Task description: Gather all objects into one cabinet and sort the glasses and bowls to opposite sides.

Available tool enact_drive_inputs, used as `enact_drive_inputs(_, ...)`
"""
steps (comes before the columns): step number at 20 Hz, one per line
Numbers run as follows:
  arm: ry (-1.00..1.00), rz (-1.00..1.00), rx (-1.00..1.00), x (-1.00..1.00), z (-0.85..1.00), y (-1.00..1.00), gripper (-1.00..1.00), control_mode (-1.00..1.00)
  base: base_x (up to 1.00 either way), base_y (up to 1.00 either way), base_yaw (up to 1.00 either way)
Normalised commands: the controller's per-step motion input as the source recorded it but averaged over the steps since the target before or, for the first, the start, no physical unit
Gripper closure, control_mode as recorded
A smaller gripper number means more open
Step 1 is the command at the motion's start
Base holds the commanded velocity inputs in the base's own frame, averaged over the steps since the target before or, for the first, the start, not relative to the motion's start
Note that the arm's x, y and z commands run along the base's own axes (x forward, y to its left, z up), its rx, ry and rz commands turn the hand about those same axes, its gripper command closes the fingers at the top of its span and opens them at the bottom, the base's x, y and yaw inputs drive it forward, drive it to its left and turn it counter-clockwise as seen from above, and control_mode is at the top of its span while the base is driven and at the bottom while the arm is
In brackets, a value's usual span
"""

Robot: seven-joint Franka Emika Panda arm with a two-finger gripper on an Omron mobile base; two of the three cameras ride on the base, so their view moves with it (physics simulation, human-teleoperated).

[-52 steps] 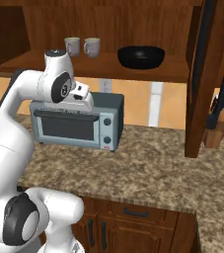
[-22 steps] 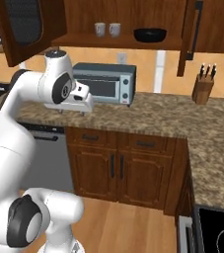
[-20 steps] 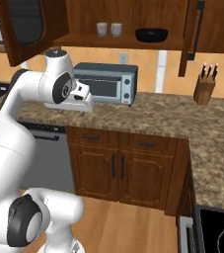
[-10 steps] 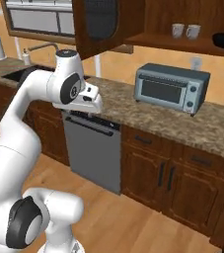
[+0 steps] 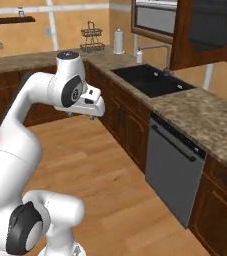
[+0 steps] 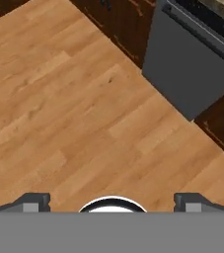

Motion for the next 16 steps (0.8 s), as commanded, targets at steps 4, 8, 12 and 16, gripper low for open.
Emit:
enact_drive_inputs(4,0.00,0.00,0.00,0.00,0.00,0.00,-1.00,1.00,-0.03,0.05,0.77)
enact_drive_inputs(8,0.00,0.00,0.00,0.00,0.00,0.00,-1.00,1.00,0.00,0.06,0.73)
enact_drive_inputs(12,0.00,0.00,0.00,0.00,0.00,0.00,-1.00,1.00,0.04,0.04,0.70)
enact_drive_inputs(16,0.00,0.00,0.00,0.00,0.00,0.00,-1.00,1.00,0.40,0.04,0.37)
